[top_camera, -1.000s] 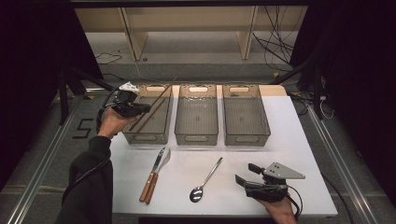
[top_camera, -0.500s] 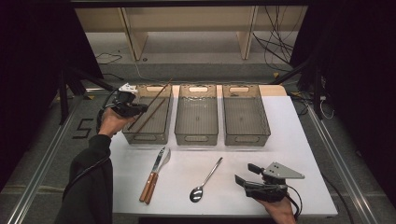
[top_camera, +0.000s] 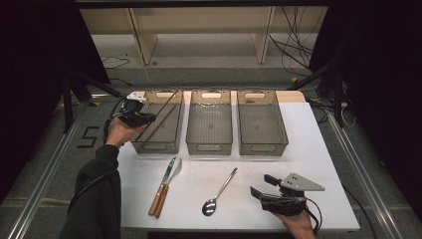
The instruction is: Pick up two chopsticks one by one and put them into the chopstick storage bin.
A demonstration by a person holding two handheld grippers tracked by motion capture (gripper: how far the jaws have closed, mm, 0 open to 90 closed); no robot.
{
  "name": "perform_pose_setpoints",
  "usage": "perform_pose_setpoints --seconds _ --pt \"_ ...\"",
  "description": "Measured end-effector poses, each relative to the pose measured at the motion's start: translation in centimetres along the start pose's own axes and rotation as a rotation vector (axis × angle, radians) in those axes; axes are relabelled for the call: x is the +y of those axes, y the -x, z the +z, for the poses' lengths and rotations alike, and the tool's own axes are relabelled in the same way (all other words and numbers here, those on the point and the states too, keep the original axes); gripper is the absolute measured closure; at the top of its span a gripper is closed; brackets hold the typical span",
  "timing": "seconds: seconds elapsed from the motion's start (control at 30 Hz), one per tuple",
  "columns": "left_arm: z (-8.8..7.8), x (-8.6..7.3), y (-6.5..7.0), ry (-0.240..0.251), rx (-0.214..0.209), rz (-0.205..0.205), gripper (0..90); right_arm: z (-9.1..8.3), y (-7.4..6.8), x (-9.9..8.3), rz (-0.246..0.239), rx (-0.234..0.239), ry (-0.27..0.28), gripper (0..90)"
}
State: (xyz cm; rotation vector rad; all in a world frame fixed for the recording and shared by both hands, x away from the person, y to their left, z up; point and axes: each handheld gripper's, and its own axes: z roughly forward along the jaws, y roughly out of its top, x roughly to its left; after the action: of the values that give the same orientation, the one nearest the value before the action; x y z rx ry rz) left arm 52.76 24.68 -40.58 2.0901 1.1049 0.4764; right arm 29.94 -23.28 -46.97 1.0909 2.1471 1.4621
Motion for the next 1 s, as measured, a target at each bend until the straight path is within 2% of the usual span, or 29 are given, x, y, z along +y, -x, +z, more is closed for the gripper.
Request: perform_pose_setpoints --seconds 0.23,0.37,0.43,0.53,0.6,0.83,1.0 --pt "0.6 -0.4 -0.2 -0.031 0.013 -0.023 84.1 0.0 0.0 0.0 0.000 0.000 0.000 31.4" --pt "0.8 -0.6 -0.2 -0.043 0.040 -0.049 83.1 -0.1 0.0 0.0 0.003 0.000 0.000 31.5" --pt "0.8 -0.6 -0.1 -0.047 0.056 -0.059 75.1 -0.1 0.0 0.0 0.002 0.000 0.001 31.4" --pt "0.4 -0.4 0.1 -0.031 0.056 -0.070 65.1 0.0 0.0 0.0 0.002 0.000 -0.001 31.5" --pt "0.1 -0.1 0.5 -0.026 0.060 -0.082 54.3 0.0 0.0 0.0 0.003 0.000 0.000 31.4" --pt "-1.1 0.2 2.5 -0.015 0.025 -0.088 39.5 -0.1 0.0 0.0 0.001 -0.002 0.001 31.4" --pt "-1.9 -0.1 4.2 0.000 0.001 -0.098 33.3 -0.1 0.0 0.0 0.000 -0.004 0.003 31.4"
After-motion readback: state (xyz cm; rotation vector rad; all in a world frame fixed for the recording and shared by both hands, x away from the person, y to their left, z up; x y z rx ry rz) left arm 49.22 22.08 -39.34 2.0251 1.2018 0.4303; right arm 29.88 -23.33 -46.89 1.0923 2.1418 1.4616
